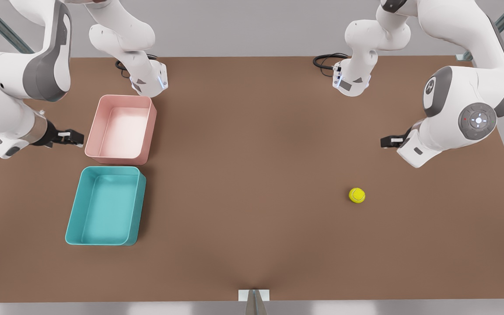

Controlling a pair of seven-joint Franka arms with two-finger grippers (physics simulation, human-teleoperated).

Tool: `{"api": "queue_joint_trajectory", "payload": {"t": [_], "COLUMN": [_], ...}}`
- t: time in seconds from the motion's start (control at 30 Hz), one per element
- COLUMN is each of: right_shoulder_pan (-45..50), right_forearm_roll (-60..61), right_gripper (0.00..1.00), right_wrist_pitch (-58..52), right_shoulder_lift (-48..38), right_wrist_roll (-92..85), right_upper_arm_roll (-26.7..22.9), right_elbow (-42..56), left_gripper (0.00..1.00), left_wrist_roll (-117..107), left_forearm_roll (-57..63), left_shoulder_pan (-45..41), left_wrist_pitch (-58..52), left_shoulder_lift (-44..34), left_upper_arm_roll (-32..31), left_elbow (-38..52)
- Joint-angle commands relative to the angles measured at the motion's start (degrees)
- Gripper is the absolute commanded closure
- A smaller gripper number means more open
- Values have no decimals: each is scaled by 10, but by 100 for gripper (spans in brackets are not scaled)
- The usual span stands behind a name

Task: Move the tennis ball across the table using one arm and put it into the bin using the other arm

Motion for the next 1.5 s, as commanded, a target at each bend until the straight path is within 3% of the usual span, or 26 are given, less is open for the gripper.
{"api": "queue_joint_trajectory", "payload": {"t": [0.0,0.07,0.1,0.17,0.2,0.23,0.3,0.4,0.47,0.67,0.9,1.13,1.23,1.47], "right_shoulder_pan": [2,2,1,1,2,3,3,1,1,0,-1,-1,-2,-1], "right_forearm_roll": [0,-1,0,-1,-1,-1,5,2,1,-2,-1,-1,-1,-1], "right_gripper": [0,0,0,0,0,0,0,0,0,0,0,0,0,0], "right_wrist_pitch": [29,27,26,24,27,27,49,42,42,42,36,36,36,36], "right_shoulder_lift": [0,0,6,6,9,9,29,34,33,33,34,36,36,37], "right_wrist_roll": [-14,-17,-16,-17,-17,-16,-12,-24,-24,-39,-41,-52,-53,-60], "right_upper_arm_roll": [0,-1,-2,-1,-1,-1,-1,-8,-8,-9,-14,-14,-14,-19], "right_elbow": [0,2,3,-1,-3,-3,12,31,32,33,31,32,31,31], "left_gripper": [0,0,6,74,79,79,79,79,79,79,79,79,79,79], "left_wrist_roll": [19,20,20,19,20,21,126,610,867,1172,1176,880,875,1020], "left_forearm_roll": [-2,-2,0,3,3,3,-18,-5,63,40,45,84,84,114], "left_shoulder_pan": [0,1,1,1,-2,0,1,17,21,92,84,87,90,94], "left_wrist_pitch": [20,20,36,86,125,138,246,317,370,440,492,492,537,549], "left_shoulder_lift": [-1,-1,11,94,133,178,194,242,254,290,261,213,205,210], "left_upper_arm_roll": [0,0,0,-2,-8,-26,-24,4,4,4,-7,-24,-24,-24], "left_elbow": [-1,-4,-4,11,13,36,-3,-11,-19,-50,-142,-226,-270,-272]}}
